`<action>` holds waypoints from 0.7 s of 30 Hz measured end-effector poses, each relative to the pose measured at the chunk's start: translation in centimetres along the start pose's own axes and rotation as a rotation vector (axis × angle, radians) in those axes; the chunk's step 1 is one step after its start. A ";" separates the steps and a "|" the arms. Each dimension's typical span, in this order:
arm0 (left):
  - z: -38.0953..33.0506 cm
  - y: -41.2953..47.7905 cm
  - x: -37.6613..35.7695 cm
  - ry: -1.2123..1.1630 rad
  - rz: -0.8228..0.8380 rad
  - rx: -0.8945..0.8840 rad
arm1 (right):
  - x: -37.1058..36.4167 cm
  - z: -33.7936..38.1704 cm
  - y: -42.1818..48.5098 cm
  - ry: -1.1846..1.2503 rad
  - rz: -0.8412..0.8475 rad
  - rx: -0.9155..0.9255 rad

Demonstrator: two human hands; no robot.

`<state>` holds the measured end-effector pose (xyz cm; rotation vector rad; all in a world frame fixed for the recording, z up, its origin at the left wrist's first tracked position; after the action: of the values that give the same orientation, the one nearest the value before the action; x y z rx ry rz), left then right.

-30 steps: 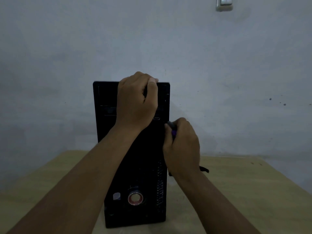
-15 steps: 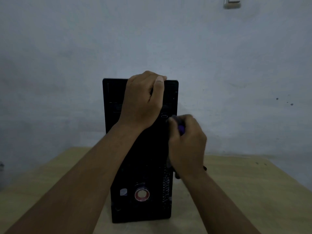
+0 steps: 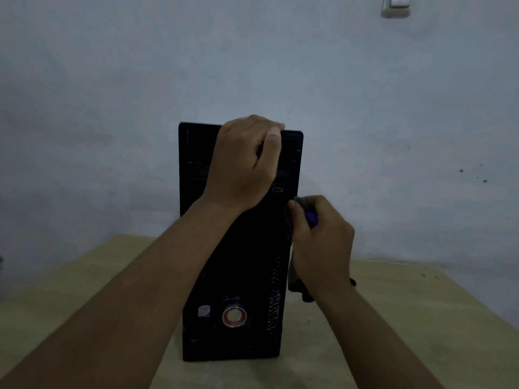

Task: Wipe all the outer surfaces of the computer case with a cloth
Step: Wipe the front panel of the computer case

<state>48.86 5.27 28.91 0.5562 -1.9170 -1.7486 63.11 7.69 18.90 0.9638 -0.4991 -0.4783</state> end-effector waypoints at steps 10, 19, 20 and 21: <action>0.3 -0.3 0.3 0.033 0.210 0.049 | -3.7 2.7 -4.3 -0.276 -0.182 0.502; 0.8 -2.5 2.2 0.066 0.314 -0.028 | -2.4 3.3 -1.3 -0.246 -0.138 0.655; 1.0 -3.0 2.6 0.077 0.320 -0.031 | -2.5 3.6 -0.8 -0.205 -0.150 0.574; 1.2 -3.5 2.9 0.096 0.324 -0.034 | -2.8 4.0 -0.6 -0.184 -0.157 0.518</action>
<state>45.75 4.15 25.56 0.2914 -1.7928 -1.5170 58.41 6.41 19.78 1.4712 -0.7375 -0.5961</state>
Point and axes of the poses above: each hand's wrist, its own y-axis towards the middle knuckle, its own x-axis out of the back of the hand, z = x × y, the point moved 7 cm from there along y, towards the middle knuckle, and after that the axes turned 13 degrees about -y, right-handed, at the moved point
